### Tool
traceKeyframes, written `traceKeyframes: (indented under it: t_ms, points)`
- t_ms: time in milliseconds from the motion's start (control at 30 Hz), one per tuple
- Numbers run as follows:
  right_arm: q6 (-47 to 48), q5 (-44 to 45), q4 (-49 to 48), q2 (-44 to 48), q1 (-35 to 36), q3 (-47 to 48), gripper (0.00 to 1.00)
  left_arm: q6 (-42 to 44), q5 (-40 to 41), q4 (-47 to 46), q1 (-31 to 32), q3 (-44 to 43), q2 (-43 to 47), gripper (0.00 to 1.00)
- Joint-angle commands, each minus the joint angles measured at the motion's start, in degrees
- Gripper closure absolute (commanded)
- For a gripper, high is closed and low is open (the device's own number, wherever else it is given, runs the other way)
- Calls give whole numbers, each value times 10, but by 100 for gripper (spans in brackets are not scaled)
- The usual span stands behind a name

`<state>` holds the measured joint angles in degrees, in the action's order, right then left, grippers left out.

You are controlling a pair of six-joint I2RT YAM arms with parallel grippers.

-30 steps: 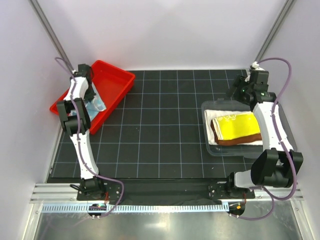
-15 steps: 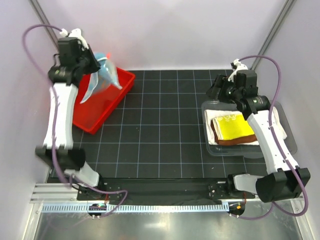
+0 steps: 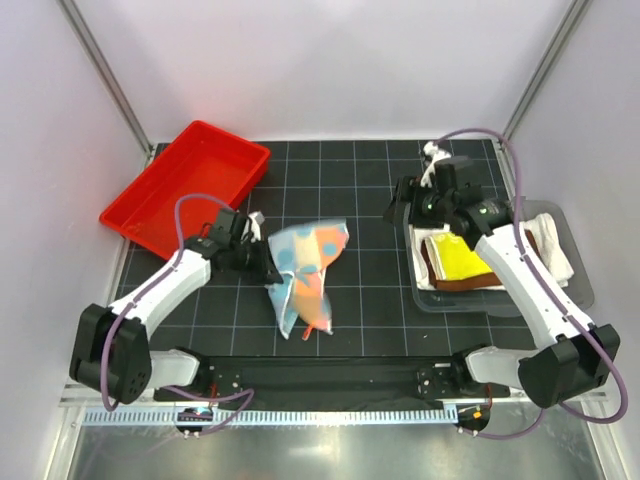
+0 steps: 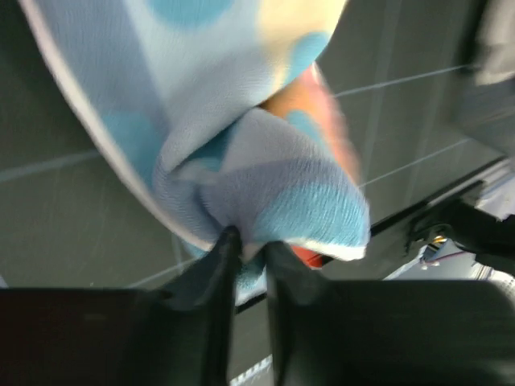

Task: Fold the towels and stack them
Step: Move the towel to the center of the board

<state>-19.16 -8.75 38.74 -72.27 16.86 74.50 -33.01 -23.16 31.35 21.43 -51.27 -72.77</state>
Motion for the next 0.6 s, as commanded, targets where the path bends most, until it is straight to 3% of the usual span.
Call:
traceKeyframes:
  t_ms: [0,100,233,267,367,433,567]
  points:
    - [-17,29,40,27,15,-72,25,-36,14,-46,0,19,13,73]
    - [-27,24,18,18,35,-120,15,-25,59,-15,1,30,1,63]
    - [-54,18,-46,-43,53,-103,14,-10,135,4,0,3,-1,49]
    - [-57,-5,-85,-76,54,-94,16,0,152,12,0,-12,-8,41]
    - [-18,-44,-104,-183,63,-13,24,26,209,44,-2,-93,-64,41]
    - [-1,-63,-106,-234,64,47,35,33,249,61,-13,-138,-117,42]
    - [32,-86,-105,-348,70,114,41,34,286,37,-27,-148,-170,45]
